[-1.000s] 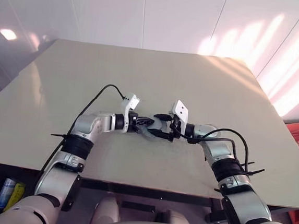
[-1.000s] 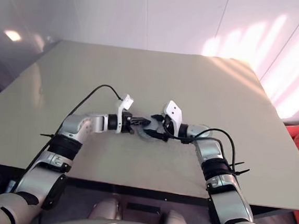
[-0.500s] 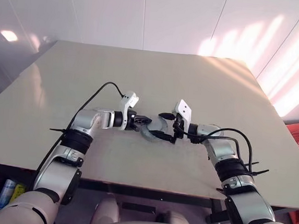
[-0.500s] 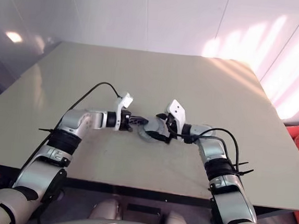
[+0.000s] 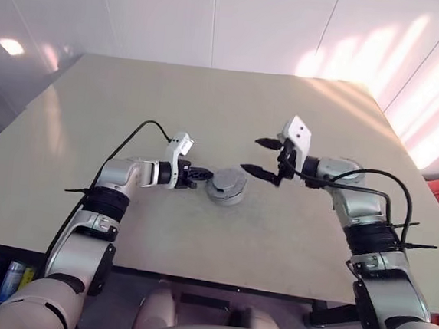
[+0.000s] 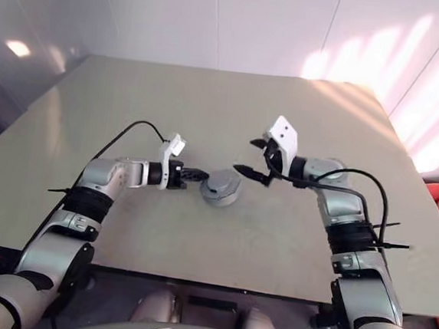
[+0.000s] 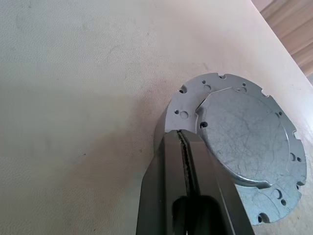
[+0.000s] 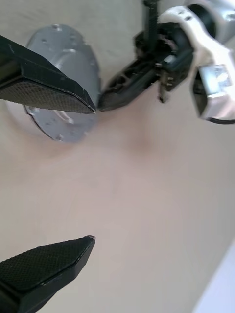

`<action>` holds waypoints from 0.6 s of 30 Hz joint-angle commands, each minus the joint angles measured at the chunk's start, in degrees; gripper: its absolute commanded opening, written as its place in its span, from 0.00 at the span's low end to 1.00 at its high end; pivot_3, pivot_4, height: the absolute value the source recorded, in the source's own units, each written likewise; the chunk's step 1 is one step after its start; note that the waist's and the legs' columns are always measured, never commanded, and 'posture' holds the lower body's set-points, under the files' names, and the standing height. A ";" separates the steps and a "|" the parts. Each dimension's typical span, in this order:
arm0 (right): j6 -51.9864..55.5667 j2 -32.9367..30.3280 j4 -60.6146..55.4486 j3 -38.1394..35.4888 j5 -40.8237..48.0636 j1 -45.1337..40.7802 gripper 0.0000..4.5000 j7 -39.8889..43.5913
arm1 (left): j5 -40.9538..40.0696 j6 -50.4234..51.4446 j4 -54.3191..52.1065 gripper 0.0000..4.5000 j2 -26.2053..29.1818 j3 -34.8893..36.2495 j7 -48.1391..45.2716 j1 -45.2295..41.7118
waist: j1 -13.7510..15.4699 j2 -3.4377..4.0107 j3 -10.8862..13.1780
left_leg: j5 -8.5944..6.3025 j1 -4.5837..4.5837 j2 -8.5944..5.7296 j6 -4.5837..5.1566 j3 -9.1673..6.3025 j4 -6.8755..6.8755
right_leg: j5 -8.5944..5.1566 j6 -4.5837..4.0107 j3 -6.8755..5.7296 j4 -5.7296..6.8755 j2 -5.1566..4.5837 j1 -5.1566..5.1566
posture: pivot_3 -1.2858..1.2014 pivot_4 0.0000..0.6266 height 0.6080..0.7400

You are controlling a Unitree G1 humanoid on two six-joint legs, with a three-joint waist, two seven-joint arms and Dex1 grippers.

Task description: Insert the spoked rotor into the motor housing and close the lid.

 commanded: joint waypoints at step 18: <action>1.79 -0.51 -4.11 -2.82 1.53 -0.51 1.00 -2.90 | -0.35 1.63 -3.02 0.00 -0.96 -1.95 -4.42 1.12 | 0.01 -0.01 0.03 | -0.17 -0.04 -0.15 0.07 -0.02 0.10 | -0.16 0.00 0.00 0.17 -0.20 0.02 | 0.52 0.00 1.00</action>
